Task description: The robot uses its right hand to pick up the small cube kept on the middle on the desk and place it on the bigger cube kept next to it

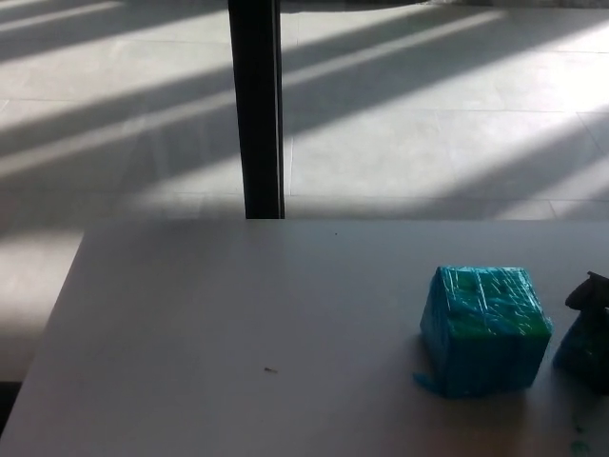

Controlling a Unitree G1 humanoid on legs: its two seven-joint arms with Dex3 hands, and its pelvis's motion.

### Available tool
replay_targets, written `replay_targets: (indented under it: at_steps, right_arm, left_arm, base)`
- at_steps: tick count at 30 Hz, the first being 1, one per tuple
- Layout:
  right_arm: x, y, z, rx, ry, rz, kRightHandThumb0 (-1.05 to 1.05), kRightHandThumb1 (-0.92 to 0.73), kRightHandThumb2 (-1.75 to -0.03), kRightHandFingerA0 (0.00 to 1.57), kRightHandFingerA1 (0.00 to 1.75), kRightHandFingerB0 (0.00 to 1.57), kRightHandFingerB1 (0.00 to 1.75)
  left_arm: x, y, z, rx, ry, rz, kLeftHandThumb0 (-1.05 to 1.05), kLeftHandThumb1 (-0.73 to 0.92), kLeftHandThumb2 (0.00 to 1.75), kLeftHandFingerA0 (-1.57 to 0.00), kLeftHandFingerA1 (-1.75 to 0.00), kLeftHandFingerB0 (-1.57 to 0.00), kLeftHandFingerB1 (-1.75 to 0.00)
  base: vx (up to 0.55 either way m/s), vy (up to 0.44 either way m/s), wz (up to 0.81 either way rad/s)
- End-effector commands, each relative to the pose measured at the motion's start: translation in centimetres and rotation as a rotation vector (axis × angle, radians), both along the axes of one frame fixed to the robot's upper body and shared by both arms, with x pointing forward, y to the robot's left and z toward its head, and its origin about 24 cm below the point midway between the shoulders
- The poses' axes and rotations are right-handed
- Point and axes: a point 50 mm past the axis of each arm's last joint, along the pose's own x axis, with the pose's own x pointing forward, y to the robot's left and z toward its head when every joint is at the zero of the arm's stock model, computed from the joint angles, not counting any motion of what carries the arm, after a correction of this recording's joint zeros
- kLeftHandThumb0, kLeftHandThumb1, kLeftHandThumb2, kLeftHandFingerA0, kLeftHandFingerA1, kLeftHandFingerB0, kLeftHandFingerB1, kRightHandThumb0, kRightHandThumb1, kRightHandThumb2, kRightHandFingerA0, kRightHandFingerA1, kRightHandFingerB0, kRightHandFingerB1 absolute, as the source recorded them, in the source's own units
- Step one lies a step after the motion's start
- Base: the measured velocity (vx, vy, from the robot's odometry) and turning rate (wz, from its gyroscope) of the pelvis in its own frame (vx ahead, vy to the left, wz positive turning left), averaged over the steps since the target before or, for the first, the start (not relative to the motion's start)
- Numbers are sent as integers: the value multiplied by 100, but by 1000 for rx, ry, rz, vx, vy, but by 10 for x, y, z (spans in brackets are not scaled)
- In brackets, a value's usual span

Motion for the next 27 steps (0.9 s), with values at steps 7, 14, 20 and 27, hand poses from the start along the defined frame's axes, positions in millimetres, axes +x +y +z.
replay_targets:
  at_steps: [7, 14, 20, 27]
  right_arm:
    - [14, 1, 42, 35, -63, 19, -20, -71, -91, 79, 164, 73, 141]
    - [24, 10, 70, 81, -138, 58, -20, -64, -94, 90, 162, 82, 134]
    - [29, 24, 95, 105, -186, 130, -24, -62, -100, 97, 155, 85, 124]
    - [31, 47, 122, 125, -216, 221, -17, -66, -96, 85, 163, 78, 132]
  left_arm:
    - [-6, 8, 7, 15, 8, 28, -78, 65, 79, -48, -63, -39, -50]
    - [-9, 10, 8, 25, 17, 10, -73, 80, 64, -46, -58, -40, -44]
    - [-13, 11, 8, 39, 25, 8, -73, 80, 65, -44, -60, -41, -46]
    - [-13, 10, 7, 23, 22, 21, -72, 80, 64, -47, -59, -43, -45]
  base:
    - [0, 0, 0]
    - [0, 0, 0]
    - [0, 0, 0]
    - [0, 0, 0]
